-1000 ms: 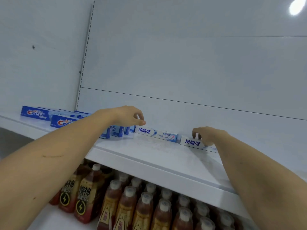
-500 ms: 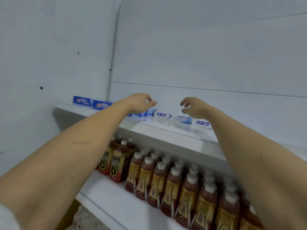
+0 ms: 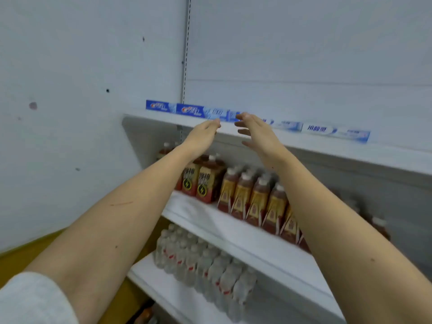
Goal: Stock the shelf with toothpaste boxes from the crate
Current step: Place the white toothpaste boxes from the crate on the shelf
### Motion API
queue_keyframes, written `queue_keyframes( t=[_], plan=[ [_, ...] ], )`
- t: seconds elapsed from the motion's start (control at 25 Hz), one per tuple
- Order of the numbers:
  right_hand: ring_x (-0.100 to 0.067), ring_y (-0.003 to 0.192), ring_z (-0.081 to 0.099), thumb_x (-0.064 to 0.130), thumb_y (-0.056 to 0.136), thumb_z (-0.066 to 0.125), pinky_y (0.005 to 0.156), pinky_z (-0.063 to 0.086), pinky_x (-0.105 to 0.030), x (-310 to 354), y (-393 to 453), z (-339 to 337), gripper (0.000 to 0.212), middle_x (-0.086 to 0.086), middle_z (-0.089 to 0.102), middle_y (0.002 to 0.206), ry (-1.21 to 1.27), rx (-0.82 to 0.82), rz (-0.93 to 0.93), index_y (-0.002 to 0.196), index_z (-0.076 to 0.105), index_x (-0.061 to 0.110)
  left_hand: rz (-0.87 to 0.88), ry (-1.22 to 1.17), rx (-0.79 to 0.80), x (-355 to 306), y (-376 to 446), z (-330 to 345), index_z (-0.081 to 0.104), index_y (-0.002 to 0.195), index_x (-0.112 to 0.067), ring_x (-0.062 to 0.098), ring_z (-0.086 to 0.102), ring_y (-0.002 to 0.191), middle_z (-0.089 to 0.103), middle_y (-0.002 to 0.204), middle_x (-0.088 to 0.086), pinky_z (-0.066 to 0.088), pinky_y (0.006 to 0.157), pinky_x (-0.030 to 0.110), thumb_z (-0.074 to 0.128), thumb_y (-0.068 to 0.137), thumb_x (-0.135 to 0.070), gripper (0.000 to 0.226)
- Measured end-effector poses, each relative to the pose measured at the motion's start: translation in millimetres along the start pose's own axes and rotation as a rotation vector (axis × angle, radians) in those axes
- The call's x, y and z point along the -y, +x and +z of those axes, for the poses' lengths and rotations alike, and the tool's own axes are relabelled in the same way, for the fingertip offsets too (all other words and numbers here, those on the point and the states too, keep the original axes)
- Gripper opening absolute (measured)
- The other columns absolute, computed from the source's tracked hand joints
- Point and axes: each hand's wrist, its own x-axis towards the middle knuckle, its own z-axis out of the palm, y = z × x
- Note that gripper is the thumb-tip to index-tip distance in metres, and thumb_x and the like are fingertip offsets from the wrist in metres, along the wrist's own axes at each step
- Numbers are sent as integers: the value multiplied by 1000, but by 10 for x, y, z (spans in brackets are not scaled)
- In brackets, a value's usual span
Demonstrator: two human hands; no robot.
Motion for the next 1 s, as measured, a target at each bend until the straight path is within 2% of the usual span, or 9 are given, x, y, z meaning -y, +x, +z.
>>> queue_keyframes(
  t=[0.08,0.2,0.36,0.56,0.64,0.76,0.88,0.92,1.0],
  plan=[
    [-13,121,54,49,101,36,101,44,-37,-298,-247,397,47,4,57,132,29,-14,91,134,55,21,-30,-68,36,383,-333,-68,57,134,-18,15,48,130,56,139,1,34,109,34,30,104,-46,49],
    [-16,128,49,54,100,33,104,41,-39,-778,-704,917,51,4,54,138,80,-5,258,134,55,23,-181,-135,92,1015,-827,-87,56,135,-20,13,49,125,59,132,2,32,98,31,26,105,-47,50],
    [-17,124,50,56,100,30,104,42,-40,-1382,-1445,1376,53,3,55,135,81,11,481,135,53,24,-354,-139,247,1701,-1512,210,51,139,-20,19,46,127,57,136,6,31,94,31,20,105,-46,53],
    [-17,125,50,55,101,30,106,41,-41,-2231,-2384,1691,54,1,54,136,119,25,731,138,51,22,-575,-126,412,2529,-2295,802,46,144,-23,21,42,135,53,143,3,29,104,35,20,104,-52,56],
    [-18,129,47,55,101,28,109,38,-44,-2580,-2756,1717,55,0,52,140,144,35,828,140,49,22,-682,-98,441,2862,-2561,1078,48,142,-23,21,44,131,55,140,3,29,103,36,20,103,-52,56],
    [-19,129,48,59,99,27,111,35,-43,-3165,-3317,1634,58,1,51,142,176,23,963,140,49,24,-838,-96,472,3246,-3000,1539,57,130,-18,19,52,116,61,126,3,37,100,36,25,104,-48,51],
    [-23,128,50,65,93,33,110,37,-43,-3759,-3962,1547,66,0,53,140,230,-34,1163,142,48,23,-975,-98,544,3773,-3457,2079,66,102,-15,15,61,94,68,114,9,47,85,32,43,103,-29,27],
    [-23,123,53,61,96,34,107,39,-41,-3964,-4168,1525,62,-1,56,135,255,-56,1220,139,51,20,-1031,-94,584,4078,-3625,2288,68,95,-17,15,63,92,69,116,14,49,88,33,50,100,-26,22],
    [-18,107,57,47,102,35,99,42,-37,-4408,-4624,1513,45,-1,59,119,303,-92,1348,130,55,18,-1128,-42,671,4550,-4034,2726,73,95,-21,18,67,98,69,118,11,50,99,41,56,91,-43,28]
  ],
)
